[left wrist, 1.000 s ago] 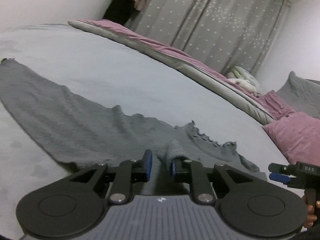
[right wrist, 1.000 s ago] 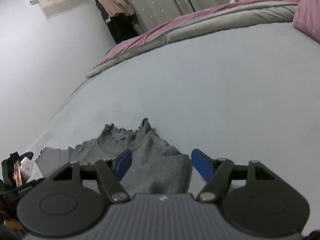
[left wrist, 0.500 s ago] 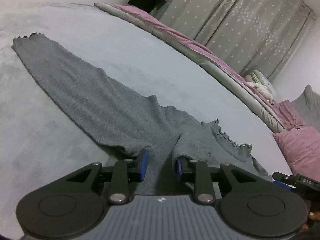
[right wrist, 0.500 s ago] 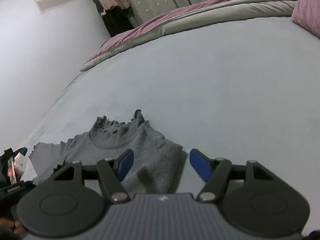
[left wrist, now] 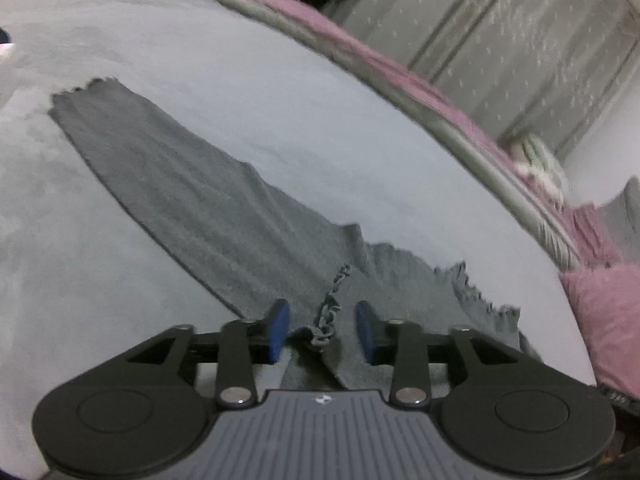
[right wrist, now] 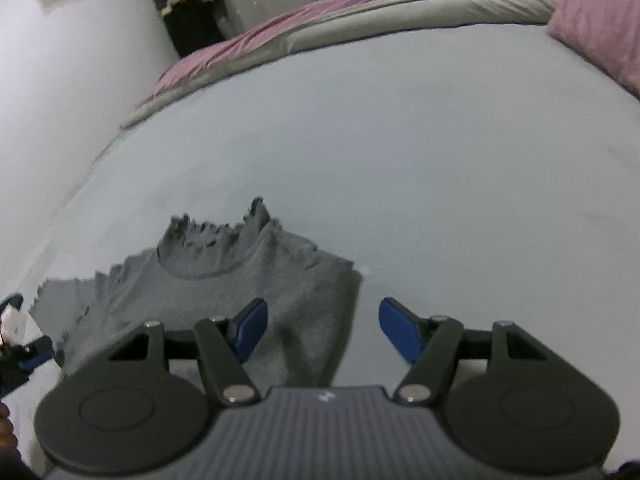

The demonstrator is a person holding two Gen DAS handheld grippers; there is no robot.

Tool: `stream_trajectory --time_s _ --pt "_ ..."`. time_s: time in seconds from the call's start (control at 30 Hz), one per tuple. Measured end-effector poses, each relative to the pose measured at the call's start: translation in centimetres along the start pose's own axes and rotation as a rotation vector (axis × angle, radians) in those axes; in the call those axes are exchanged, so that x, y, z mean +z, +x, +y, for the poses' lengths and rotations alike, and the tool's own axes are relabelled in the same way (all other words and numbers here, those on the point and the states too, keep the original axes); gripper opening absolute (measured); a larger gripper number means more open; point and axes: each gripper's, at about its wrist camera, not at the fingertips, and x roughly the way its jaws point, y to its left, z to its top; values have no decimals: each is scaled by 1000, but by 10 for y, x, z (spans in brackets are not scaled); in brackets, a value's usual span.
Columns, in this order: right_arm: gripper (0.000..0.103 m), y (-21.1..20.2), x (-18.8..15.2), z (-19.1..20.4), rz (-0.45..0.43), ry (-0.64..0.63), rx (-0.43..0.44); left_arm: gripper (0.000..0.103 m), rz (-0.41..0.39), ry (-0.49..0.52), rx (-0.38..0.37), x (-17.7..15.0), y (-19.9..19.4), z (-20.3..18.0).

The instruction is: Fold clothes

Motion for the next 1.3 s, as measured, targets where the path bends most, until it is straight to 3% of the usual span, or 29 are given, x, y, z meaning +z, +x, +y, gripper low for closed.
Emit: stream_trajectory --time_s 0.17,0.43,0.6,0.9,1.07,1.3 --pt "58 -15 -8 -9 -26 57 -14 39 66 71 -14 12 31 -7" --pt "45 -6 -16 -20 -54 164 26 37 42 143 -57 28 54 -14" --pt "40 1 -15 -10 -105 154 26 25 24 152 -87 27 60 -10" --pt "29 22 -16 12 -145 116 -16 10 32 227 -116 23 59 -20" --pt "8 33 -17 16 -151 102 -43 3 17 246 -140 21 50 -20" --pt "7 6 -17 13 -242 87 -51 2 -43 229 -218 26 36 -24"
